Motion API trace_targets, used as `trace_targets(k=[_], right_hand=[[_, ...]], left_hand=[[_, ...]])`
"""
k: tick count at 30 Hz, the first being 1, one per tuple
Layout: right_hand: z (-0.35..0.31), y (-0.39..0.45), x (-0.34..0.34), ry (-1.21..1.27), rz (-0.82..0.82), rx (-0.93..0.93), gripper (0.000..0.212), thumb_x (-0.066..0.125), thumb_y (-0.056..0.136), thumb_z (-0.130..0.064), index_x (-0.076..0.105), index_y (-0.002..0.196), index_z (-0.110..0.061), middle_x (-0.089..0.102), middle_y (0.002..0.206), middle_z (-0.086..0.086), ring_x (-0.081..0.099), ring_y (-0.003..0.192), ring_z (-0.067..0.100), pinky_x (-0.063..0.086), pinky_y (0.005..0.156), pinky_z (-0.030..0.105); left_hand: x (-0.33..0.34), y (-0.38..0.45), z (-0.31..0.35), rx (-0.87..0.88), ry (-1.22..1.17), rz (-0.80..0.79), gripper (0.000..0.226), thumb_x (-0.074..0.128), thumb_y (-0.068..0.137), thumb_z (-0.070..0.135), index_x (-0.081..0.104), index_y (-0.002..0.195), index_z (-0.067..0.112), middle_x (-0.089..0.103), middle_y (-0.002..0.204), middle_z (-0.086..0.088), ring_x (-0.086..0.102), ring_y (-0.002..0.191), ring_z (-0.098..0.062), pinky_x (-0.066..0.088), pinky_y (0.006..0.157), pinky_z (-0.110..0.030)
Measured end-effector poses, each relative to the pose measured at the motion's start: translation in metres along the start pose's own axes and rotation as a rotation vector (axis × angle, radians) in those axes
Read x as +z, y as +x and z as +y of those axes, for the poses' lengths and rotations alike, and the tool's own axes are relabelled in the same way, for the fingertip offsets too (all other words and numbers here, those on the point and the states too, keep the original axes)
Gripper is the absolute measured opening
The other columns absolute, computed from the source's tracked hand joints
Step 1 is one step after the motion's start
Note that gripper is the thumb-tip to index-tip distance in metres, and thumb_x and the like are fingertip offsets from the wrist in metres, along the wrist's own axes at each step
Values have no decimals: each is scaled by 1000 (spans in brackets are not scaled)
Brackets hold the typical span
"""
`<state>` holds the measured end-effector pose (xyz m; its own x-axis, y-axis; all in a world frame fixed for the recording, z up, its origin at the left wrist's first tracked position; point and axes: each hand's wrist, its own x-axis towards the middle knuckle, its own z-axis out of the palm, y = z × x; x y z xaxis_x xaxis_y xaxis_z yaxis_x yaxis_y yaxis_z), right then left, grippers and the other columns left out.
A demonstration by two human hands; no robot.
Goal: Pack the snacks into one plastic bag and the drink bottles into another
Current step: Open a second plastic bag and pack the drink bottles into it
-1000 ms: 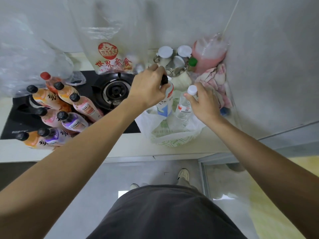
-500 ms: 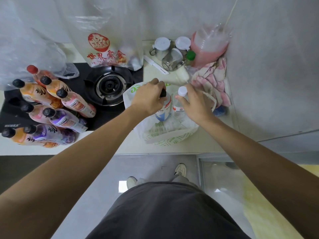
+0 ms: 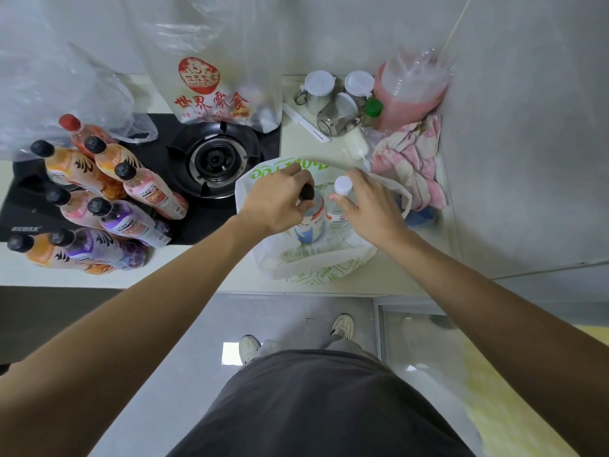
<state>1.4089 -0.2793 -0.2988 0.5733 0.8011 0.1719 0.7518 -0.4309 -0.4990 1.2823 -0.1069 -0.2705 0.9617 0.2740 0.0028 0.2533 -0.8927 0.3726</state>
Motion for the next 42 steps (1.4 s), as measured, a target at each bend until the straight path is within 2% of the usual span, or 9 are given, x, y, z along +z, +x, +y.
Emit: trace_targets(k=[7, 14, 17, 22, 29, 34, 39, 42], right_hand=[[-5, -7, 5, 3, -29, -12, 37, 65, 98, -39, 50, 109, -8, 63, 101, 8, 63, 87, 34, 47, 63, 41], [-7, -14, 3, 22, -62, 14, 33, 64, 99, -38, 52, 114, -12, 65, 107, 4, 62, 95, 32, 47, 66, 41], [-6, -13, 3, 96, -86, 67, 32, 66, 97, -39, 54, 113, -15, 65, 107, 1, 61, 97, 27, 49, 73, 42], [-2, -12, 5, 179, -109, 137, 32, 71, 93, -41, 57, 111, -18, 61, 102, -8, 57, 95, 17, 41, 75, 33], [-4, -20, 10, 170, -54, 177, 41, 72, 89, -51, 56, 104, -17, 61, 99, -4, 55, 87, 18, 44, 72, 38], [-7, -25, 9, 138, -23, 196, 44, 73, 86, -55, 56, 101, -17, 62, 98, -6, 57, 87, 17, 45, 70, 38], [-5, -25, 9, 165, -54, 198, 46, 73, 87, -54, 57, 103, -15, 63, 98, -6, 58, 90, 19, 48, 73, 41], [-5, -23, 8, 179, -63, 195, 45, 72, 89, -52, 57, 104, -12, 59, 96, -6, 55, 88, 18, 41, 69, 37]], left_hand=[[15, -22, -5, 34, -108, 76, 29, 72, 90, 27, 63, 113, 14, 55, 106, 0, 56, 96, -23, 51, 63, -39], [21, -27, -4, -23, -185, 110, 33, 72, 90, 31, 62, 117, 15, 55, 108, 0, 55, 95, -21, 54, 69, -44], [22, -27, -5, -60, -200, 94, 36, 73, 90, 33, 62, 118, 14, 54, 109, 0, 56, 96, -21, 53, 73, -44], [28, -30, -14, -115, -231, 57, 42, 74, 89, 40, 60, 120, 16, 51, 116, 1, 61, 97, -24, 55, 78, -46], [43, -39, -17, -162, -306, -5, 63, 76, 85, 51, 48, 136, 28, 55, 124, 3, 62, 108, -23, 56, 85, -47], [45, -33, -20, -136, -318, -18, 60, 76, 86, 47, 46, 135, 27, 60, 124, 0, 61, 108, -25, 55, 83, -47], [42, -31, -28, -110, -351, -61, 57, 79, 85, 43, 48, 132, 31, 63, 123, 5, 63, 105, -19, 56, 82, -44], [43, -33, -28, -101, -365, -42, 58, 79, 85, 43, 48, 132, 32, 63, 124, 5, 63, 105, -18, 56, 83, -42]])
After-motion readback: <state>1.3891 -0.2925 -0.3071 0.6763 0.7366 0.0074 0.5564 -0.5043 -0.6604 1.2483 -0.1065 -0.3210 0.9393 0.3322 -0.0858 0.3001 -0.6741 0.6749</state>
